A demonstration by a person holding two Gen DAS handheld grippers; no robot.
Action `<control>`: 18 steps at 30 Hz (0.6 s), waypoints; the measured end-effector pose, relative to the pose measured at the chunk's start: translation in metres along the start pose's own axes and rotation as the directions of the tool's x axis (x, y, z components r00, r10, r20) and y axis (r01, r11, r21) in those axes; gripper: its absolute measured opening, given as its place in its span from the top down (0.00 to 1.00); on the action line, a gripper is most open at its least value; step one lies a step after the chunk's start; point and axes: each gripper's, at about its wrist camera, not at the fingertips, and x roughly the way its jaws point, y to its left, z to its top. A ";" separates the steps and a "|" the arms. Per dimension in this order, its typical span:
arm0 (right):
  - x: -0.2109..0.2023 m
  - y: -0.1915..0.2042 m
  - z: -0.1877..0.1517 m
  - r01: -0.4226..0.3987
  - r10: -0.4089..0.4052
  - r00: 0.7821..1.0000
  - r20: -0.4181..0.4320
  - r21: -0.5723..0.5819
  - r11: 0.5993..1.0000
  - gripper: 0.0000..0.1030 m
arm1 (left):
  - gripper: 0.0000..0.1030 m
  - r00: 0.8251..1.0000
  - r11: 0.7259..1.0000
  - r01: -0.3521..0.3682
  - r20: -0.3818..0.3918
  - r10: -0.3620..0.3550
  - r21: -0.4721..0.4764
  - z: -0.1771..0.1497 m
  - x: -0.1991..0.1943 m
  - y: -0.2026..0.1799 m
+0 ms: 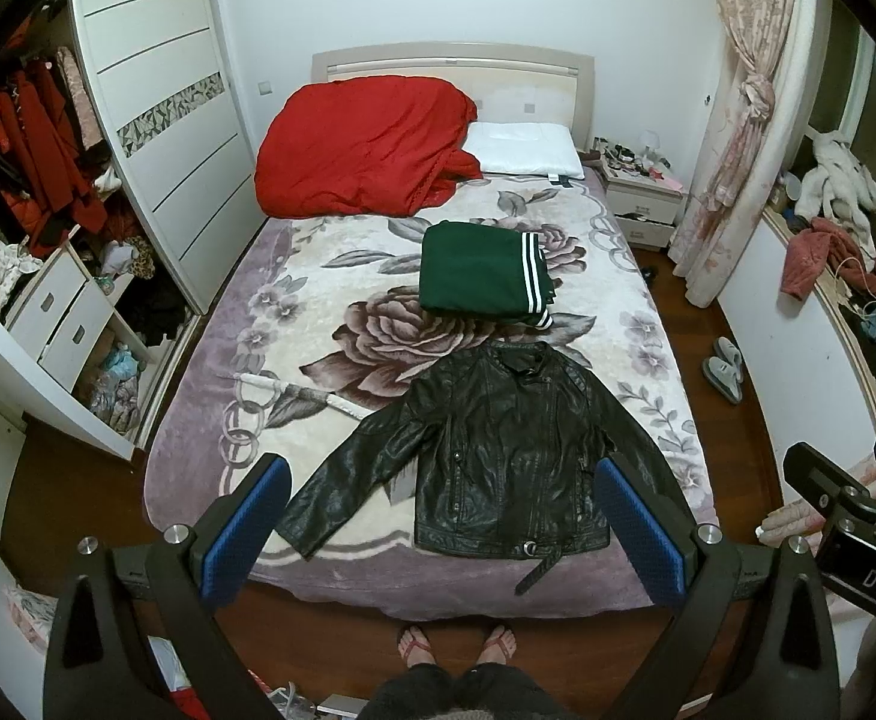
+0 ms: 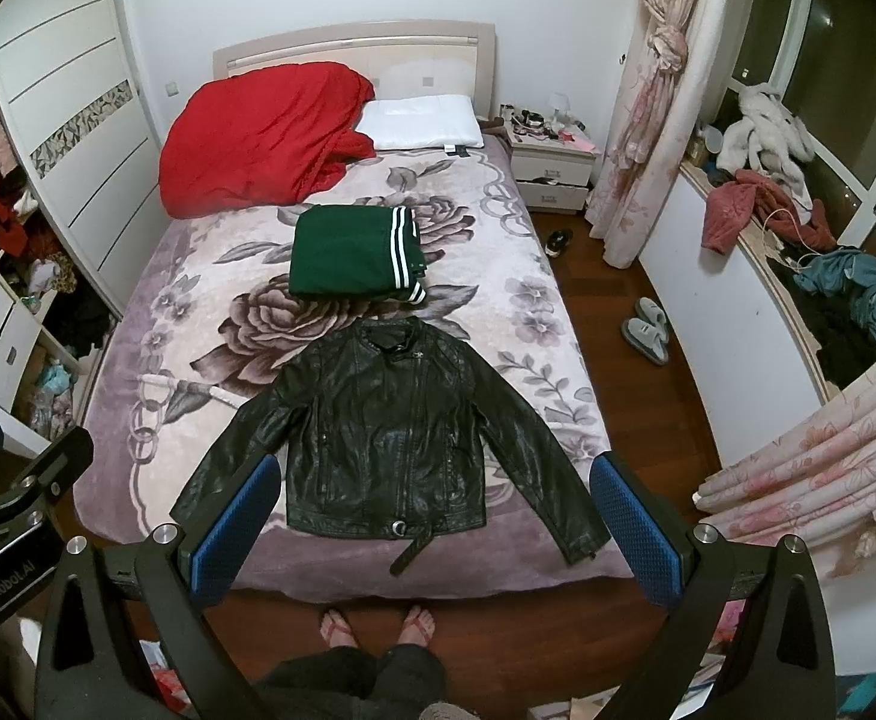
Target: Fold large clothes
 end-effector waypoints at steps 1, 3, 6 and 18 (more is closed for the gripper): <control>-0.001 0.000 0.002 0.001 -0.001 1.000 0.000 0.000 1.000 0.00 | 0.00 1.000 1.000 0.000 0.000 0.000 0.001 0.000 0.000 0.000; 0.000 0.000 0.000 -0.001 0.001 1.000 0.000 0.001 1.000 0.00 | 0.00 1.000 1.000 0.001 0.001 -0.001 0.002 0.000 0.000 0.000; -0.001 0.000 -0.001 0.000 0.000 1.000 0.002 0.001 1.000 0.00 | 0.00 1.000 1.000 0.001 0.002 -0.001 0.001 0.000 0.000 0.000; -0.003 0.000 0.001 -0.002 0.002 1.000 0.006 0.002 1.000 0.00 | 0.00 1.000 1.000 0.000 0.005 0.000 0.000 -0.001 0.001 0.000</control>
